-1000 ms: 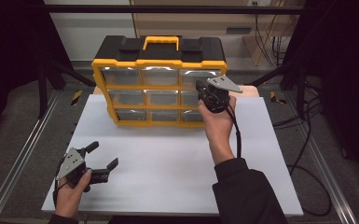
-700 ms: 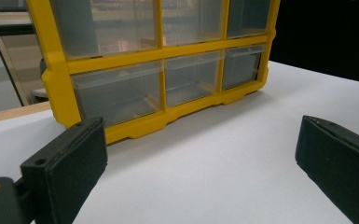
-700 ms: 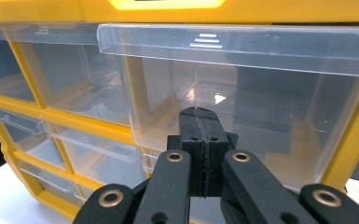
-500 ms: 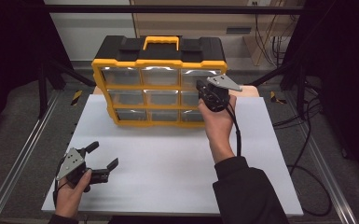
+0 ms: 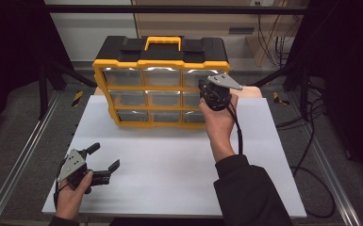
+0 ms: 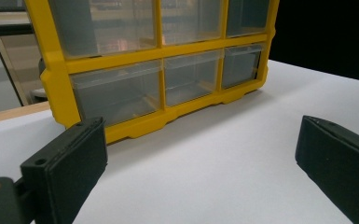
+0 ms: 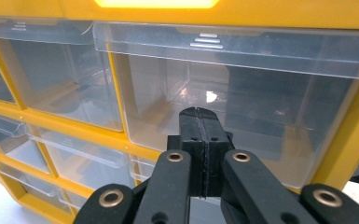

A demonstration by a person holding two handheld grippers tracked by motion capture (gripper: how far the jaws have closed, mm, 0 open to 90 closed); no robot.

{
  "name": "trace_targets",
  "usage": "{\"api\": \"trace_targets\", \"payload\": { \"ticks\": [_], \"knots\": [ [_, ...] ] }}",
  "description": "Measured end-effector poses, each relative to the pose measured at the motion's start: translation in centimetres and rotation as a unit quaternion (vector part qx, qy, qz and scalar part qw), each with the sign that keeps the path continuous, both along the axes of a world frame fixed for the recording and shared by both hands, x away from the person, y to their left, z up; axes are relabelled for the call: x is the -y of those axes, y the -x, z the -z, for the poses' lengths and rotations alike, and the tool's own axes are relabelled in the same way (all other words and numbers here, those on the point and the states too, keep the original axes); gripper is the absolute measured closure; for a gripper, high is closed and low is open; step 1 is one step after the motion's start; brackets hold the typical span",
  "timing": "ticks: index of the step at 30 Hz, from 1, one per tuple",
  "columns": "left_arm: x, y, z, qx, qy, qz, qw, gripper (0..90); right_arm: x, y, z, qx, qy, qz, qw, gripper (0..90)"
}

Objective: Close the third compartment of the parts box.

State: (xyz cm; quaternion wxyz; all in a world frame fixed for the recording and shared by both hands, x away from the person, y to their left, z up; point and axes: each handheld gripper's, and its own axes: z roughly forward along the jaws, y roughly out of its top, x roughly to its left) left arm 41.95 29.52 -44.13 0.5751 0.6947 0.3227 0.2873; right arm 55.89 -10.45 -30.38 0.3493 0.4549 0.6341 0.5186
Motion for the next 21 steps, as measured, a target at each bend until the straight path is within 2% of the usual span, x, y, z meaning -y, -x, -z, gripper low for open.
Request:
{"api": "trace_targets", "payload": {
  "ticks": [14,21],
  "knots": [
    [-0.05,-0.02,-0.01,0.001,-0.001,-0.002,1.0,2.0,0.49,-1.0,-0.19,-0.008,-0.006,0.003,0.9999,90.0],
    [-0.06,-0.02,-0.01,0.001,-0.001,-0.002,1.0,2.0,0.58,-0.99,-0.2,-0.01,-0.01,0.0,0.9999,90.0]
  ]
}}
